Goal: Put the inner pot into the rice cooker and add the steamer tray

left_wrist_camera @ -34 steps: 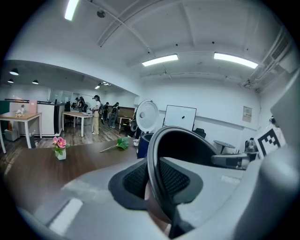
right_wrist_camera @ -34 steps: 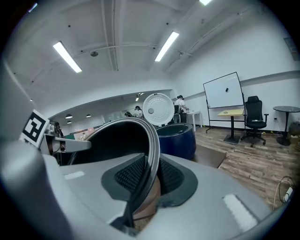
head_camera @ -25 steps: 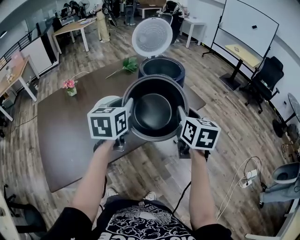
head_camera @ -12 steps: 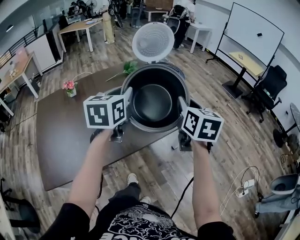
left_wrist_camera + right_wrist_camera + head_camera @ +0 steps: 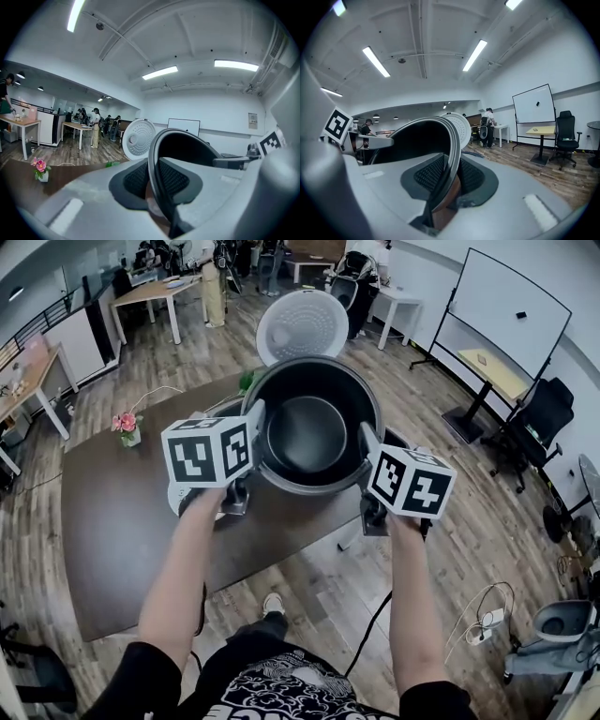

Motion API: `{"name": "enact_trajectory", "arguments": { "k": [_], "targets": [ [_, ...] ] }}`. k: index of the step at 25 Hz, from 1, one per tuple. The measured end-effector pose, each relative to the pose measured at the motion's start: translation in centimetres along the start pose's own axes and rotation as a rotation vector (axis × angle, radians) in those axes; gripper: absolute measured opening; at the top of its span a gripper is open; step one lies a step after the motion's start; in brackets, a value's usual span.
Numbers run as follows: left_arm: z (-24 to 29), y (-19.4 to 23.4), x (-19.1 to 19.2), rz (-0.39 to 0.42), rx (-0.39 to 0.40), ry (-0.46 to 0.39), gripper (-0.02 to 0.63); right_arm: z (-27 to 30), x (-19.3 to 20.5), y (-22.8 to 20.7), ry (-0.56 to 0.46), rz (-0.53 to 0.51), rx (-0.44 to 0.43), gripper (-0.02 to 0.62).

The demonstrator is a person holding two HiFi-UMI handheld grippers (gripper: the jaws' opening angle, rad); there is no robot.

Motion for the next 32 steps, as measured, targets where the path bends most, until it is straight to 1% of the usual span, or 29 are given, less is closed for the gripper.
{"name": "enact_trajectory", "arguments": {
  "k": [7, 16, 19, 25, 32],
  "targets": [
    [5.4, 2.1, -2.3, -0.013, 0.024, -0.004, 0.066, 4.9, -2.9, -1.5, -0.008, -0.003, 0.020, 0.090],
    [12.0, 4.9, -2.9, -0.038, 0.056, 0.029, 0.066, 10.8, -4.0, -3.6, 0.029, 0.002, 0.058, 0.089],
    [13.9, 5.7, -2.8, -0.062, 0.075, 0.038, 0.066, 12.4, -4.3, -4.1, 0.039, 0.005, 0.071, 0.089],
    [16.6, 6.7, -2.2, -0.090, 0.100, 0.057, 0.067, 14.6, -4.5, -5.0, 0.069, -0.003, 0.099, 0.087],
    [18.0, 7.2, -1.2, -0.099, 0.082, 0.085, 0.067, 16.2, -3.7, -6.0, 0.114, 0.018, 0.093, 0.086]
  ]
}}
Point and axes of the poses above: the fingertips, and each gripper's own axes: z forward along the fingers, y to its left, x out of its underside, the point moved 7 cm from there along -z, backward along the fingers, and after that the axes turned 3 degrees about z, right-handed, at the moved point
